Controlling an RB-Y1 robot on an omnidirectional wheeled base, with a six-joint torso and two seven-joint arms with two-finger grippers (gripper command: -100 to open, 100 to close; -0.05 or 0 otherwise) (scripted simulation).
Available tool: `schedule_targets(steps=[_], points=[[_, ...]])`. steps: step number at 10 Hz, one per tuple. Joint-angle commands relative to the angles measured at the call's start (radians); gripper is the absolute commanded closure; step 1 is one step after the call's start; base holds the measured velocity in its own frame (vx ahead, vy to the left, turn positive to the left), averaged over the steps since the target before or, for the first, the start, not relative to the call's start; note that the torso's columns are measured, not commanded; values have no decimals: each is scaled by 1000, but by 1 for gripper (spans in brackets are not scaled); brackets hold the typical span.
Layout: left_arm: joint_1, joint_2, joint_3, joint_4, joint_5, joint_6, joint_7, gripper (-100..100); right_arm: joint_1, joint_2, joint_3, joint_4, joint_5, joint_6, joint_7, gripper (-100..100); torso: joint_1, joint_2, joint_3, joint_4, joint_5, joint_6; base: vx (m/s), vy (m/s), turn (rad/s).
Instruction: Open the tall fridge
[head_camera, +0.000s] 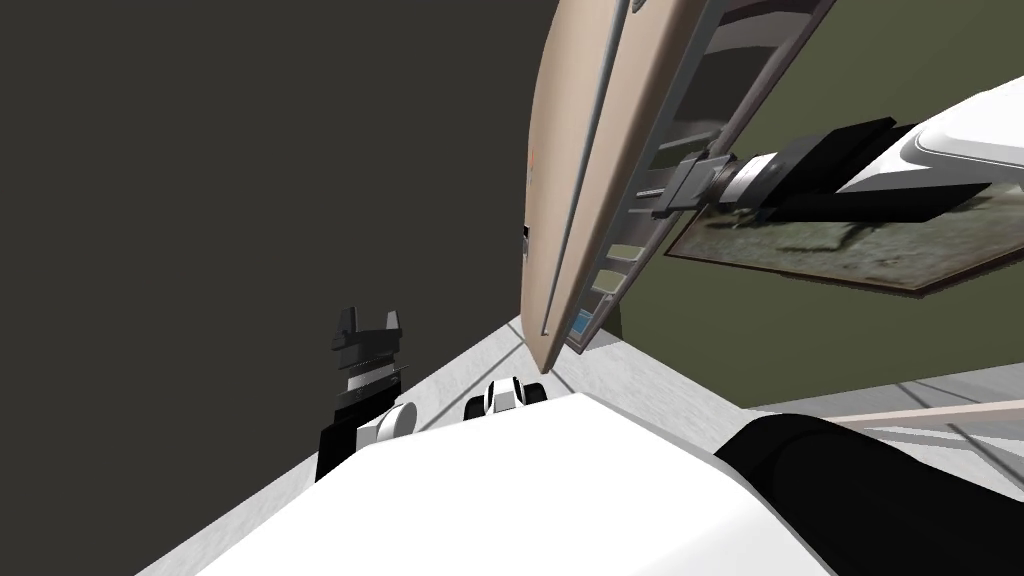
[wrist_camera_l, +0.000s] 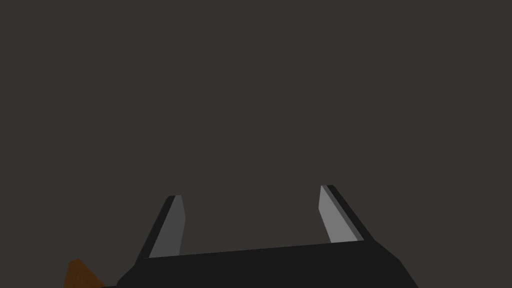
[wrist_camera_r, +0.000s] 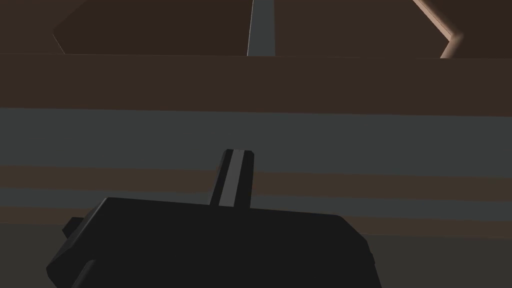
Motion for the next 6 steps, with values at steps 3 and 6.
schedule_targets(steps=[3, 6], points=[[0, 0, 0, 0, 0, 0, 0, 0, -1, 64, 62, -23, 23, 72, 52, -100, 0, 4, 4, 2, -1, 3, 4, 118, 91], [0, 0, 0, 0, 0, 0, 0, 0, -2, 106, 103, -37, 36, 119, 85, -100, 1, 6, 5, 3, 0, 3, 11, 117, 55]])
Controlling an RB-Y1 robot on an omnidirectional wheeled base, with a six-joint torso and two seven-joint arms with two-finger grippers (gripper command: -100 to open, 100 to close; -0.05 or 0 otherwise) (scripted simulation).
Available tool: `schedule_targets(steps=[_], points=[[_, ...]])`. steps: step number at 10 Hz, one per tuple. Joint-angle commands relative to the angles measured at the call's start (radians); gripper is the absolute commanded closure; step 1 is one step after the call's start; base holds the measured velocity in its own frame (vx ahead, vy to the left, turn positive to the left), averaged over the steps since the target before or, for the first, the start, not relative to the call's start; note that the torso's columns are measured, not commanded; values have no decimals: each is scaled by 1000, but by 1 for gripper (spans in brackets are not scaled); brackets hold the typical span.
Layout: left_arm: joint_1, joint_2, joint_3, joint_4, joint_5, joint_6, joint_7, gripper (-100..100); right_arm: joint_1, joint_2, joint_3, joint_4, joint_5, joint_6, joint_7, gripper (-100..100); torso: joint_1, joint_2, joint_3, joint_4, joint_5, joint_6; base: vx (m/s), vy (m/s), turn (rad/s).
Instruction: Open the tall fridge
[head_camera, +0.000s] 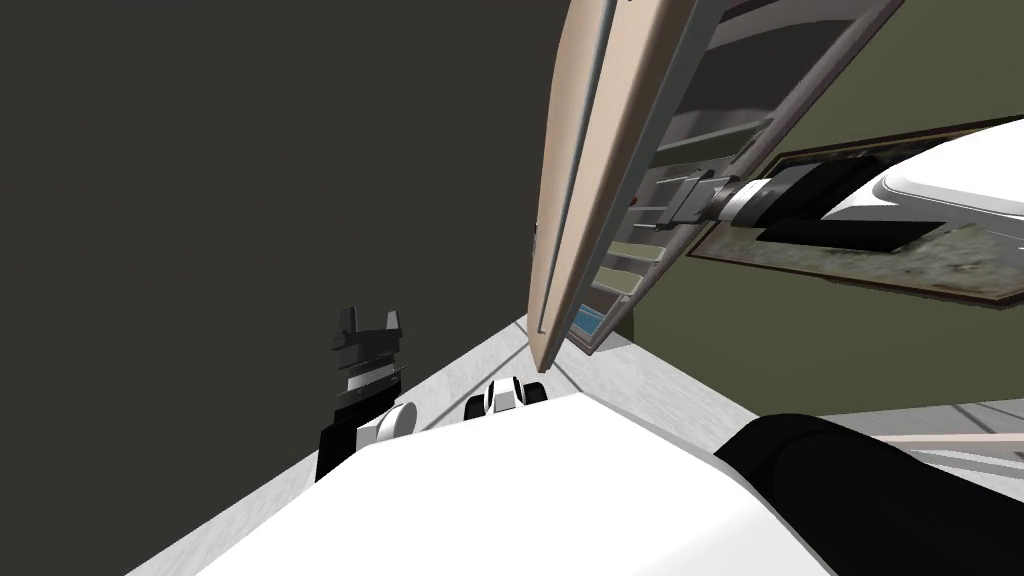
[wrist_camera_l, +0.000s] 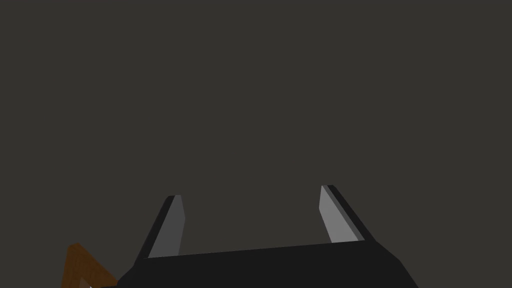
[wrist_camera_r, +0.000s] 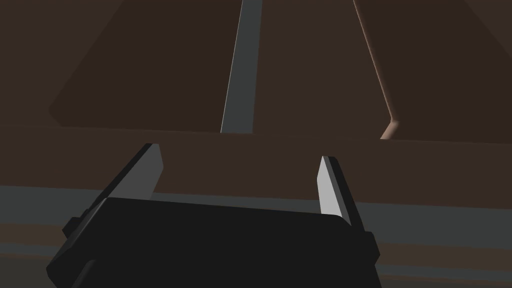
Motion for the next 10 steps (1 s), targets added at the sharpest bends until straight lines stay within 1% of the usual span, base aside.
schedule_targets(steps=[1, 2, 3, 6, 10], points=[[0, 0, 0, 0, 0, 0, 0, 0, 4, 41, 34, -23, 18, 49, 24, -100, -1, 1, 1, 0, -1, 0, 3, 101, 53], [0, 0, 0, 0, 0, 0, 0, 0, 3, 63, 55, -31, 25, 73, 41, -100, -1, 0, 0, 0, -1, 0, 11, 104, 79], [0, 0, 0, 0, 0, 0, 0, 0, 3, 71, 62, -33, 28, 81, 47, -100, -1, -1, 0, 0, -1, 0, 12, 98, 62], [0, 0, 0, 0, 0, 0, 0, 0, 2, 115, 105, -48, 42, 129, 82, -100, 0, -1, -1, 0, 0, 0, 13, 95, 60], [0, 0, 0, 0, 0, 0, 0, 0, 0, 192, 179, -75, 68, 214, 143, -100, 1, 0, 0, 0, 0, 0, 23, 130, 77]])
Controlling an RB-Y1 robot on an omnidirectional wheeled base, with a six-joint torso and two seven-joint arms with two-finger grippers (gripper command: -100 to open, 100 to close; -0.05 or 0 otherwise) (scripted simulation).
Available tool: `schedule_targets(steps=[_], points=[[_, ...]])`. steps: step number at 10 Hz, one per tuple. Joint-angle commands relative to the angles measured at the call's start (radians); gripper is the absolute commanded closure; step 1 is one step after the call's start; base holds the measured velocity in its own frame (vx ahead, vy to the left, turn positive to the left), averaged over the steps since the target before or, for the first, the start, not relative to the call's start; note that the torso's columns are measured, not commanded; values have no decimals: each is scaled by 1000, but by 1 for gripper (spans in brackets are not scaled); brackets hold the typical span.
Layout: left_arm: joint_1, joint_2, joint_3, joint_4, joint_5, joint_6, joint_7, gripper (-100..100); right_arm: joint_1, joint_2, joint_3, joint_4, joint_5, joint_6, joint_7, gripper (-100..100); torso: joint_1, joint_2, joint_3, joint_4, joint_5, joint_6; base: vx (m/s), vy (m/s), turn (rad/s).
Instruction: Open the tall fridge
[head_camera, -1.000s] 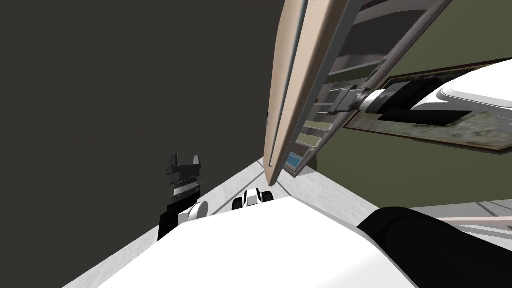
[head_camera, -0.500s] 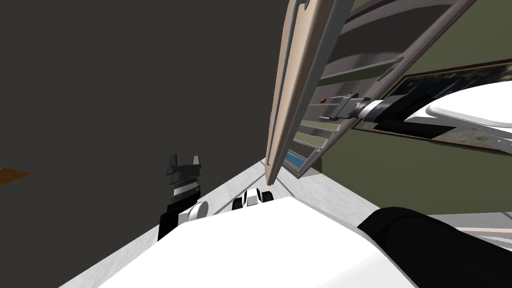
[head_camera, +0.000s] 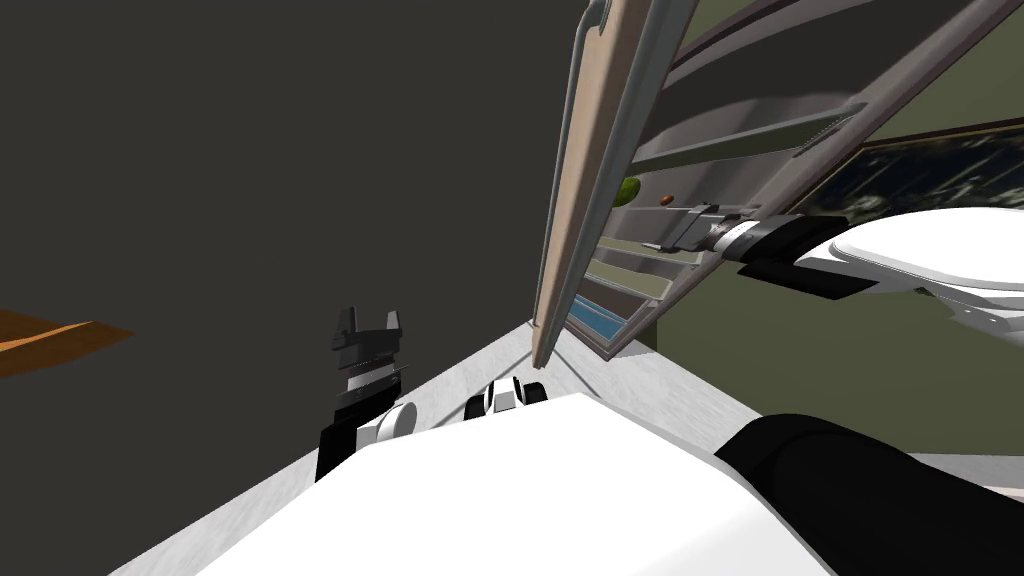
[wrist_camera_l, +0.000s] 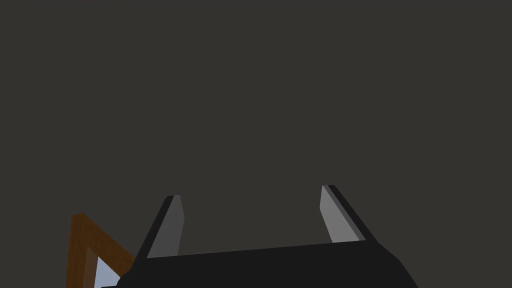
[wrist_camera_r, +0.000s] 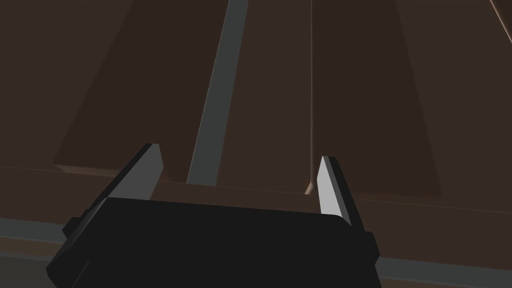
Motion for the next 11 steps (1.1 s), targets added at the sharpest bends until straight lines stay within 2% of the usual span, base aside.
schedule_targets(steps=[1, 3, 5, 6, 7, 8, 10, 11], points=[[0, 0, 0, 0, 0, 0, 0, 0, -10, 51, 53, -8, 14, 52, 47, -100, -1, 0, 0, 0, 0, 0, 29, 134, 93], [0, 0, 0, 0, 0, 0, 0, 0, -11, 79, 80, -17, 22, 83, 69, -100, -2, 1, 1, 0, -1, 0, 9, 119, 64], [0, 0, 0, 0, 0, 0, 0, 0, -2, 50, 49, 1, 16, 62, 53, -100, -5, 0, 0, 0, -1, 0, 60, 21, -16], [0, 0, 0, 0, 0, 0, 0, 0, -6, 61, 59, -6, 17, 66, 60, -100, -6, -5, -3, -1, -2, 0, 69, -5, -9], [0, 0, 0, 0, 0, 0, 0, 0, -6, 59, 58, -5, 17, 65, 58, 100, -4, -2, -2, -1, -2, 0, 9, 0, 3], [0, 0, 0, 0, 0, 0, 0, 0, 4, 19, 20, 14, 6, 42, 33, -100, -2, 2, 1, 0, -1, 0, 32, 1, -156], [0, 0, 0, 0, 0, 0, 0, 0, 11, -9, -4, 27, -1, 26, 15, -100, 0, 1, 0, 0, 0, 0, 38, 8, -103], [0, 0, 0, 0, 0, 0, 0, 0, 18, -36, -29, 40, -8, 11, -2, -100, 0, 0, 0, 0, 0, 0, 30, 8, -138]])
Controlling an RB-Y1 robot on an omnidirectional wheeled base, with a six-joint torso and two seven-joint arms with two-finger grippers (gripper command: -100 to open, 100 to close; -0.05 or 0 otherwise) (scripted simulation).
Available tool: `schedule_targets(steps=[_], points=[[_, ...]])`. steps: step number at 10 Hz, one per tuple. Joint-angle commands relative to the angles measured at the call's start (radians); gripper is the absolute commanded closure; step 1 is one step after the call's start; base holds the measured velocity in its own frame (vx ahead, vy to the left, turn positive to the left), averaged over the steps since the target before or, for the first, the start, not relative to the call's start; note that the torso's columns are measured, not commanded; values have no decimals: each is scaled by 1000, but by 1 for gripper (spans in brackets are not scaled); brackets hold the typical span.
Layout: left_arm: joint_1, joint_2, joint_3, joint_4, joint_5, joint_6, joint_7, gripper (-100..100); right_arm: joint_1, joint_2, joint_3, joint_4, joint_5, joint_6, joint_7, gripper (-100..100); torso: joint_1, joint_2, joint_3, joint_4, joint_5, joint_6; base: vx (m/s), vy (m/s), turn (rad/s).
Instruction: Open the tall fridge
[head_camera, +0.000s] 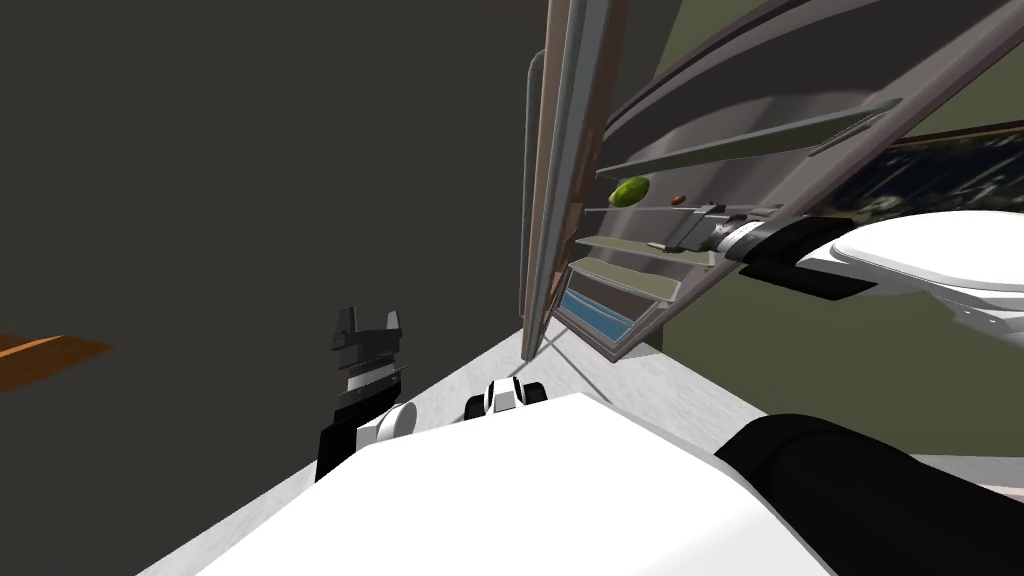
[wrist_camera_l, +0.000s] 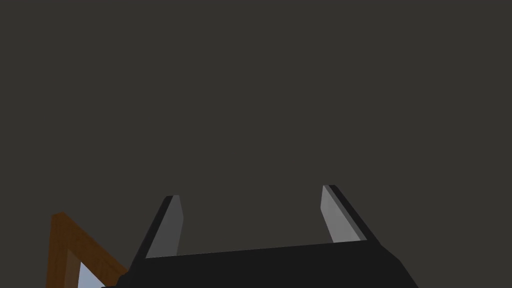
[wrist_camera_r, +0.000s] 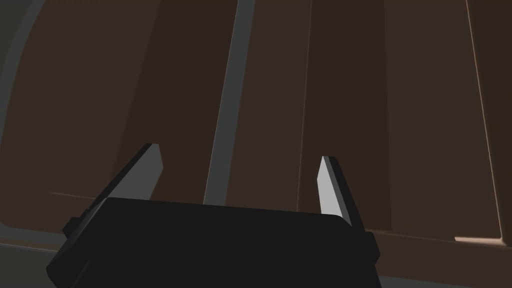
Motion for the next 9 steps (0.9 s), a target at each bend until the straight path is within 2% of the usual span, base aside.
schedule_targets(steps=[1, 2, 3, 4, 9], points=[[0, 0, 0, 0, 0, 0, 0, 0, 20, -50, -51, 18, -12, -25, -38, -100, -1, 0, 0, 0, 0, 0, 29, 16, -107], [0, 0, 0, 0, 0, 0, 0, 0, 27, -77, -76, 31, -19, -41, -55, -100, -1, 0, 0, 0, 0, 0, 38, 16, -111], [0, 0, 0, 0, 0, 0, 0, 0, 38, -61, -75, 15, -10, -28, -53, -100, -1, -1, 0, 0, 0, 0, 19, 7, -24], [0, 0, 0, 0, 0, 0, 0, 0, 40, -63, -80, 15, -10, -30, -59, 0, -2, 0, 0, 0, -1, 0, 0, 0, 0], [0, 0, 0, 0, 0, 0, 0, 0, 40, -63, -79, 15, -10, -30, -59, 0, -1, 0, 0, 0, 0, 0, 0, 0, 0]])
